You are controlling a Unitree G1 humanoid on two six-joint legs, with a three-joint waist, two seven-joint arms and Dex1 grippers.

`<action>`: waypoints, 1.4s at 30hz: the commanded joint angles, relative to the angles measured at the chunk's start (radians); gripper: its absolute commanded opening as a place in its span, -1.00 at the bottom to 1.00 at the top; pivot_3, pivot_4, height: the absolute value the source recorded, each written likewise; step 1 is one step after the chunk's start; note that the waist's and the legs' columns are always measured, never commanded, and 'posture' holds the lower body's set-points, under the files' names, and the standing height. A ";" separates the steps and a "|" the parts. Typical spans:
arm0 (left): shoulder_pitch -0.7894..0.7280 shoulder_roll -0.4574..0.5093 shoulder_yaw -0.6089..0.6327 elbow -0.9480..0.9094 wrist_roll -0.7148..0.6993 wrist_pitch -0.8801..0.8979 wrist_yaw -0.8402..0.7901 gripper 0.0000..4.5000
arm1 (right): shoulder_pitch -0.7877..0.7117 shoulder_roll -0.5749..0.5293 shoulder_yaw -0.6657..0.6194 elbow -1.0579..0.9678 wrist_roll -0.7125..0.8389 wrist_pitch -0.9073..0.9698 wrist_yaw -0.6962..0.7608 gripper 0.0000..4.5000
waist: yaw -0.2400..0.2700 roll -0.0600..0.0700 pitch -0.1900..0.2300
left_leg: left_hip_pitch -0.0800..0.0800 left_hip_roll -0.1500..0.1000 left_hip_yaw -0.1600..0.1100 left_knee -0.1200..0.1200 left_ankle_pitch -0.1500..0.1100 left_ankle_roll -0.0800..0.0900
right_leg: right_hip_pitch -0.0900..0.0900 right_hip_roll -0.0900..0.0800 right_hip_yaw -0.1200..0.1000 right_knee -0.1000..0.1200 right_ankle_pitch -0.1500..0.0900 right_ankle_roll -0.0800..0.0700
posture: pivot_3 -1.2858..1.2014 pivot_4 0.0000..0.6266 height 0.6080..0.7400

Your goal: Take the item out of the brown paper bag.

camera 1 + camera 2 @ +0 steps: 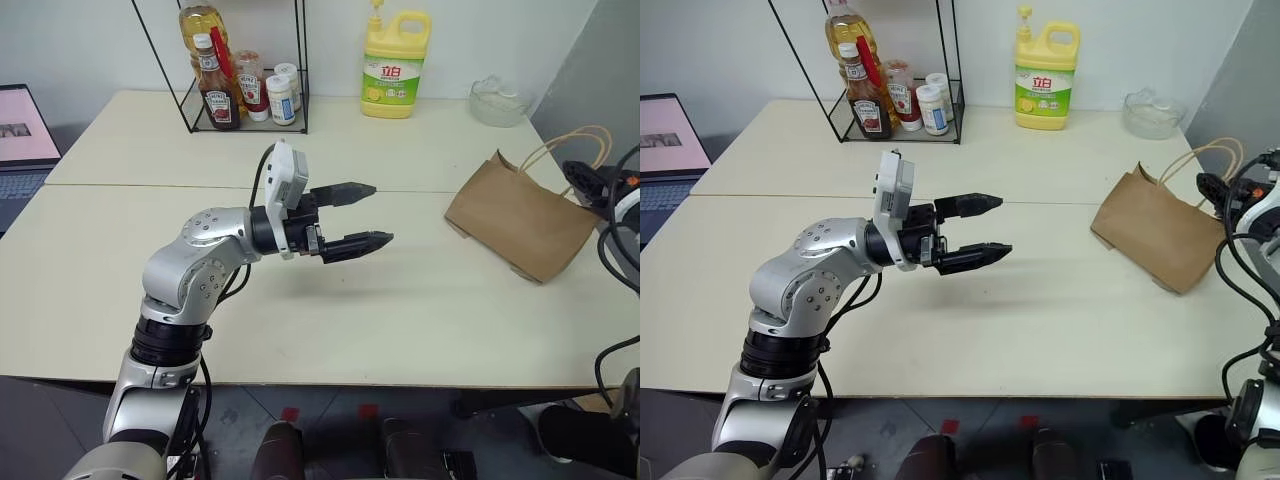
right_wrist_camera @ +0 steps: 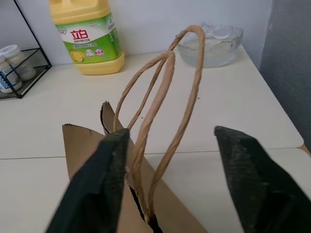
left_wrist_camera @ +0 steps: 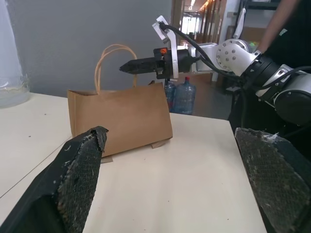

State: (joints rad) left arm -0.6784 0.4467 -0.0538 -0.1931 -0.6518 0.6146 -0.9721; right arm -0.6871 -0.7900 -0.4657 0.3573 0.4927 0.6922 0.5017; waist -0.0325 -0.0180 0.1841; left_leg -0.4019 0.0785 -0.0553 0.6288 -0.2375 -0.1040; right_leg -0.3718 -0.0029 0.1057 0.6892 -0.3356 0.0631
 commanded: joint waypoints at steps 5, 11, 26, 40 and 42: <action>-0.006 0.003 0.001 -0.030 0.009 -0.020 0.003 1.00 | -0.037 -0.026 -0.011 -0.009 0.006 -0.025 0.019 -0.99 | 0.000 0.000 0.000 | 0.000 0.000 0.000 0.000 0.000 0.000 | 0.000 0.000 0.000 0.000 0.000 0.000 | 0.03 -0.52 1.00; 0.008 0.020 0.011 -0.036 0.016 -0.013 0.007 1.00 | -0.067 -0.035 0.028 -0.027 -0.009 -0.046 0.048 -0.99 | 0.000 0.001 0.000 | 0.000 0.000 0.000 0.000 0.000 0.000 | 0.000 0.000 0.000 0.000 0.000 0.000 | 0.03 -0.52 1.00; 0.066 0.088 0.058 -0.090 -0.012 0.028 0.055 1.00 | -0.228 -0.054 0.195 0.018 -0.088 -0.129 0.193 -0.99 | -0.002 0.004 0.003 | 0.000 0.000 0.000 0.000 0.000 0.000 | -0.001 0.000 0.000 0.000 0.000 0.000 | 0.03 -0.52 1.00; 0.128 0.109 0.083 -0.140 -0.028 0.049 0.096 1.00 | -0.367 0.016 0.296 0.008 -0.117 -0.148 0.278 -0.99 | -0.001 0.007 0.006 | -0.003 0.000 0.000 0.000 0.000 0.000 | -0.002 -0.001 -0.001 -0.001 0.000 0.000 | 0.03 -0.52 1.00; 0.144 0.113 0.092 -0.147 -0.029 0.053 0.105 1.00 | -0.388 0.049 0.317 -0.006 -0.115 -0.147 0.277 -0.99 | -0.001 0.007 0.006 | -0.003 0.000 0.000 0.000 0.000 0.000 | -0.002 -0.001 -0.001 -0.001 0.000 0.000 | 0.03 -0.52 1.00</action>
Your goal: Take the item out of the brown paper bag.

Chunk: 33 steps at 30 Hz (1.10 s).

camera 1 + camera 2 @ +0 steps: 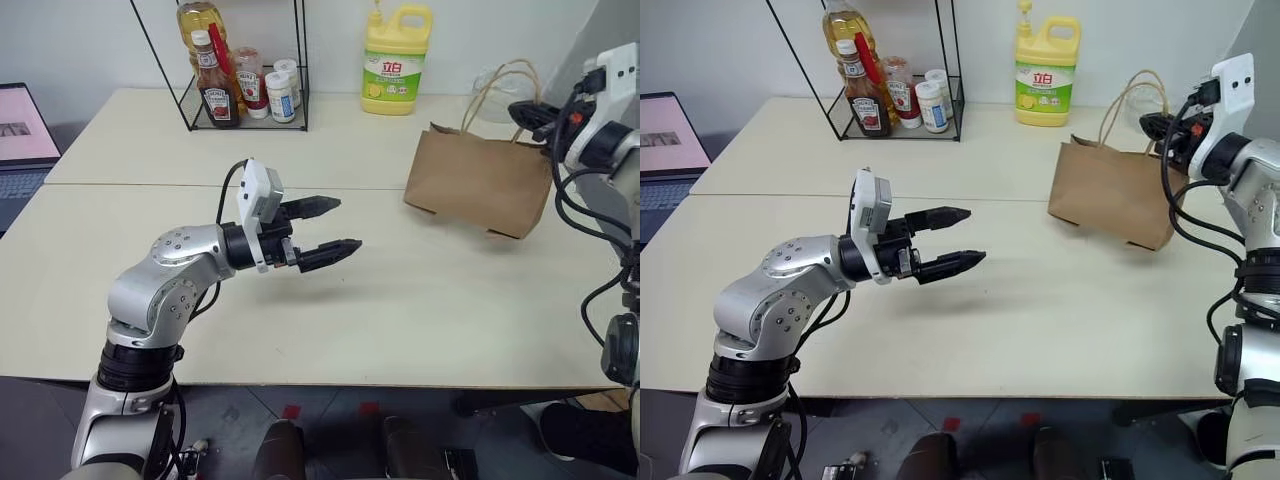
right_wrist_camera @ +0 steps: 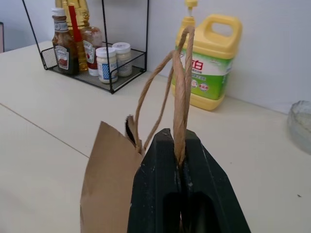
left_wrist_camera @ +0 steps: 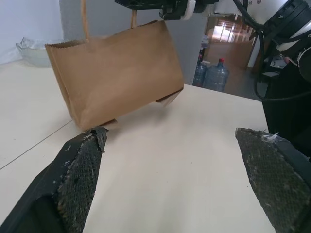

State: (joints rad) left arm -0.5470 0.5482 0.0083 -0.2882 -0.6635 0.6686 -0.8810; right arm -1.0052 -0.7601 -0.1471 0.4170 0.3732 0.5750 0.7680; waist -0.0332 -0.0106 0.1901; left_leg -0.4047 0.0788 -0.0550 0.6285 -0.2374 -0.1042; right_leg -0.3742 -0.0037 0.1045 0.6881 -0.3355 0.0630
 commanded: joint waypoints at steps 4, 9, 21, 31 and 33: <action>0.059 0.028 0.067 -0.069 -0.030 0.019 0.044 1.00 | -0.101 0.088 0.042 -0.097 0.001 -0.023 0.003 -0.99 | -0.010 0.001 0.001 | -0.001 0.000 0.000 0.000 0.001 -0.001 | -0.002 0.000 0.000 0.001 0.000 0.000 | 0.03 -0.52 1.00; 0.142 0.070 0.130 -0.093 -0.050 0.053 0.071 1.00 | -0.140 0.177 0.094 -0.115 -0.008 -0.030 0.000 -0.99 | -0.018 0.001 0.001 | -0.005 0.001 -0.001 0.000 0.002 -0.003 | -0.006 0.000 -0.001 0.002 0.000 0.000 | 0.03 -0.52 1.00; 0.360 0.140 0.282 -0.087 -0.004 0.001 0.135 1.00 | -0.301 0.440 0.177 0.064 -0.098 -0.131 -0.064 -0.99 | -0.023 0.001 0.001 | -0.010 0.001 -0.001 0.001 0.002 -0.004 | -0.014 0.000 -0.002 0.009 0.000 -0.001 | 0.03 -0.52 1.00; 0.405 0.137 0.323 -0.066 0.016 -0.037 0.167 1.00 | -0.385 0.612 0.195 0.200 -0.159 -0.189 -0.132 -0.99 | -0.023 0.001 0.001 | -0.012 0.001 -0.002 0.001 0.002 -0.004 | -0.015 0.000 -0.004 0.009 0.000 -0.001 | 0.03 -0.52 1.00; 0.407 0.138 0.329 -0.061 0.018 -0.043 0.172 1.00 | -0.400 0.629 0.193 0.224 -0.167 -0.198 -0.146 -0.99 | -0.023 0.001 0.001 | -0.012 0.001 -0.002 0.001 0.002 -0.004 | -0.015 0.000 -0.004 0.009 0.000 -0.001 | 0.03 -0.52 1.00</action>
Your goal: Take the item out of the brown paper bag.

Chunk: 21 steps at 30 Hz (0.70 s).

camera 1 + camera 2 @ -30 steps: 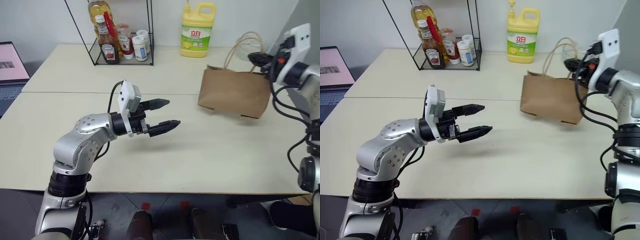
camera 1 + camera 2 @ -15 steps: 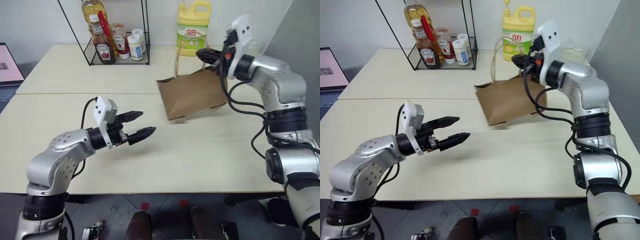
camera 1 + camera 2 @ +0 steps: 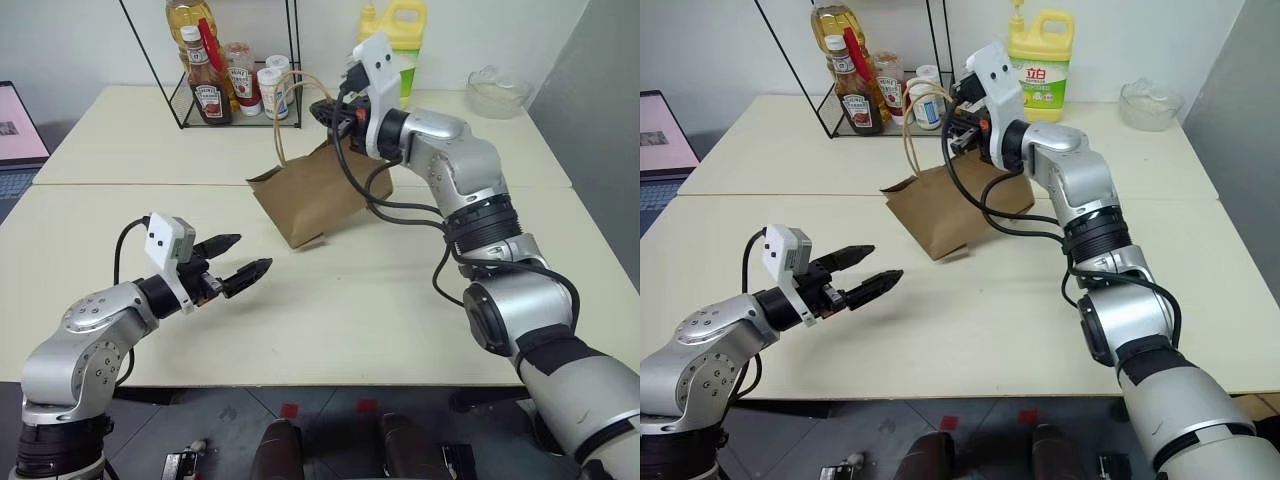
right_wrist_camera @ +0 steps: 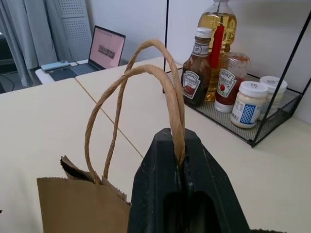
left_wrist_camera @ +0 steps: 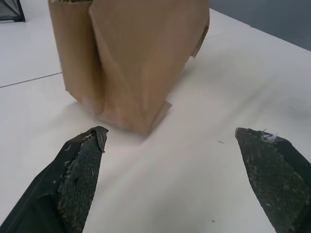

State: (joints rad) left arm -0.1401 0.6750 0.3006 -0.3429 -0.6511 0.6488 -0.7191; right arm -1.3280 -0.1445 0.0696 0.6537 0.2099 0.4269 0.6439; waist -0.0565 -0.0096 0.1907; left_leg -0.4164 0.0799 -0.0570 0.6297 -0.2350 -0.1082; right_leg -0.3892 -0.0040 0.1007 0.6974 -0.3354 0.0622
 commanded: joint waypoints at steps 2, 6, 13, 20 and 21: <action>0.000 0.013 0.042 0.003 0.009 -0.029 0.013 1.00 | -0.099 0.028 -0.024 0.021 -0.013 -0.061 -0.042 -0.99 | -0.001 0.000 0.000 | 0.000 0.000 0.000 0.000 0.000 0.000 | 0.000 0.000 0.000 0.000 0.000 0.000 | 0.03 -0.52 1.00; -0.005 0.018 0.051 0.027 0.019 -0.041 0.015 1.00 | -0.147 0.062 -0.033 0.097 -0.032 -0.077 -0.084 -0.99 | -0.003 0.000 0.000 | 0.000 0.000 0.000 0.000 0.000 0.000 | 0.000 0.000 0.000 0.000 0.000 0.000 | 0.03 -0.52 1.00; -0.013 0.015 0.046 0.038 0.028 -0.052 0.022 1.00 | -0.211 0.098 -0.047 0.204 -0.046 -0.106 -0.145 -0.99 | -0.003 0.000 0.000 | 0.000 0.000 0.000 0.000 0.000 0.000 | 0.000 0.000 0.000 0.000 0.000 0.000 | 0.03 -0.52 1.00; -0.040 0.003 0.018 0.031 0.030 -0.046 0.042 1.00 | -0.234 0.114 -0.057 0.281 -0.067 -0.139 -0.180 -0.99 | -0.003 0.000 0.000 | 0.000 0.000 0.000 0.000 0.000 0.000 | 0.000 0.000 0.000 0.001 0.000 0.000 | 0.03 -0.52 1.00; -0.044 0.001 0.013 0.025 0.030 -0.042 0.048 1.00 | -0.235 0.117 -0.057 0.288 -0.070 -0.143 -0.181 -0.99 | -0.003 0.000 0.000 | 0.000 0.000 0.000 0.000 0.000 0.000 | 0.000 0.000 0.000 0.001 0.000 0.000 | 0.03 -0.52 1.00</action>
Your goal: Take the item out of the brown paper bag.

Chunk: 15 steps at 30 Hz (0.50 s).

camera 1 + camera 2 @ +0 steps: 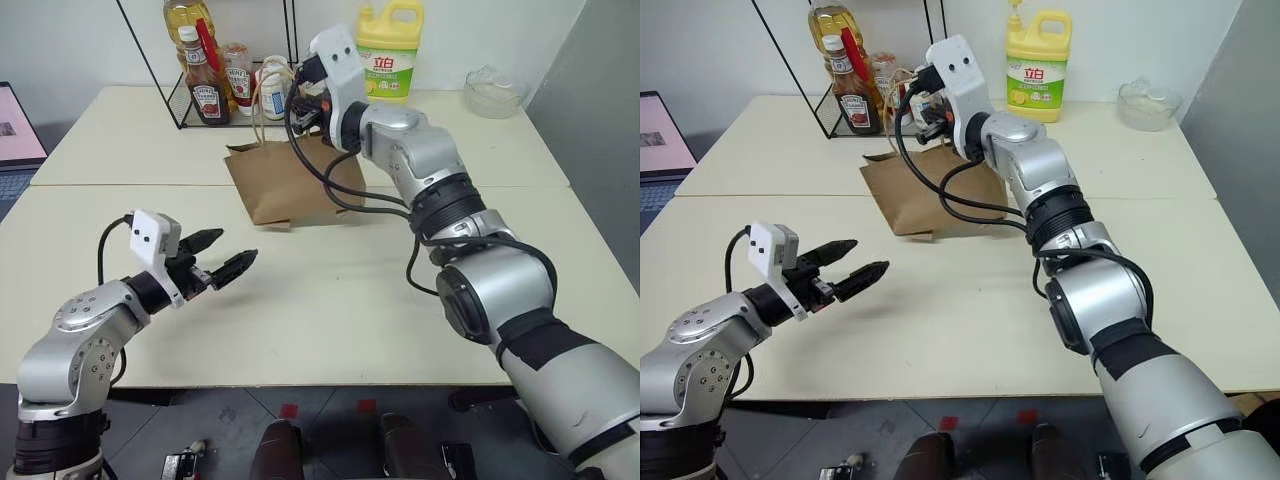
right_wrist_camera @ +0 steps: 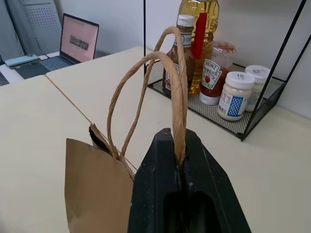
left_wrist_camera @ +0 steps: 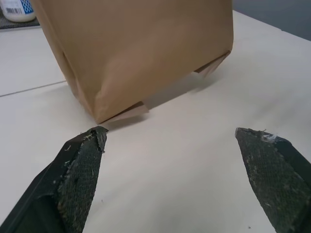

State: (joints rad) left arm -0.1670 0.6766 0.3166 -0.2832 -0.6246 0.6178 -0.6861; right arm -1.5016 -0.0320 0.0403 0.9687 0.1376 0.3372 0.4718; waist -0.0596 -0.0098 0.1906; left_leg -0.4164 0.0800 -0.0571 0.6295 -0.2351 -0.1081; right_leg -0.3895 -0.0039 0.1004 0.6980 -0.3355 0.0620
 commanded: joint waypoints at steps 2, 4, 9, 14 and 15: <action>-0.024 -0.006 -0.011 -0.044 0.002 -0.005 0.024 1.00 | -0.062 0.009 -0.026 -0.013 -0.004 -0.060 -0.014 -0.99 | 0.000 0.000 0.000 | 0.000 0.000 0.000 0.000 0.000 0.000 | 0.000 0.000 0.000 0.000 0.000 0.000 | 0.03 -0.52 1.00; -0.028 -0.007 -0.017 -0.051 -0.002 0.000 0.030 1.00 | -0.065 0.013 -0.026 -0.001 -0.008 -0.065 -0.021 -0.99 | 0.000 0.000 0.000 | 0.000 0.000 0.000 0.000 0.000 0.000 | 0.000 0.000 0.000 0.000 0.000 0.000 | 0.03 -0.52 1.00; -0.038 -0.004 -0.023 -0.055 -0.008 0.008 0.038 1.00 | -0.065 0.020 -0.024 0.013 -0.020 -0.072 -0.030 -0.99 | 0.000 0.000 0.000 | 0.000 0.000 0.000 0.000 0.000 0.000 | 0.000 0.000 0.000 0.000 0.000 0.000 | 0.03 -0.52 1.00; -0.037 0.005 -0.009 -0.059 -0.013 0.015 0.049 1.00 | -0.050 0.027 -0.024 0.008 -0.033 -0.067 -0.029 -0.99 | -0.001 0.000 0.000 | 0.000 0.000 0.000 0.000 0.000 0.000 | 0.000 0.000 0.000 0.000 0.000 0.000 | 0.03 -0.52 1.00; -0.036 0.006 -0.007 -0.071 -0.017 0.022 0.055 1.00 | -0.048 0.028 -0.025 0.006 -0.034 -0.065 -0.028 -0.99 | -0.002 0.000 0.000 | 0.000 0.000 0.000 0.000 0.000 0.000 | 0.000 0.000 0.000 0.000 0.000 0.000 | 0.03 -0.52 1.00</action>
State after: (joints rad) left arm -0.1955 0.6699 0.2811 -0.3075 -0.6283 0.6371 -0.6401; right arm -1.5062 -0.0052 0.0323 1.0174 0.0998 0.3073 0.4458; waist -0.0613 -0.0099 0.1906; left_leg -0.4163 0.0800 -0.0571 0.6294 -0.2350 -0.1082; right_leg -0.3896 -0.0039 0.1003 0.6983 -0.3354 0.0620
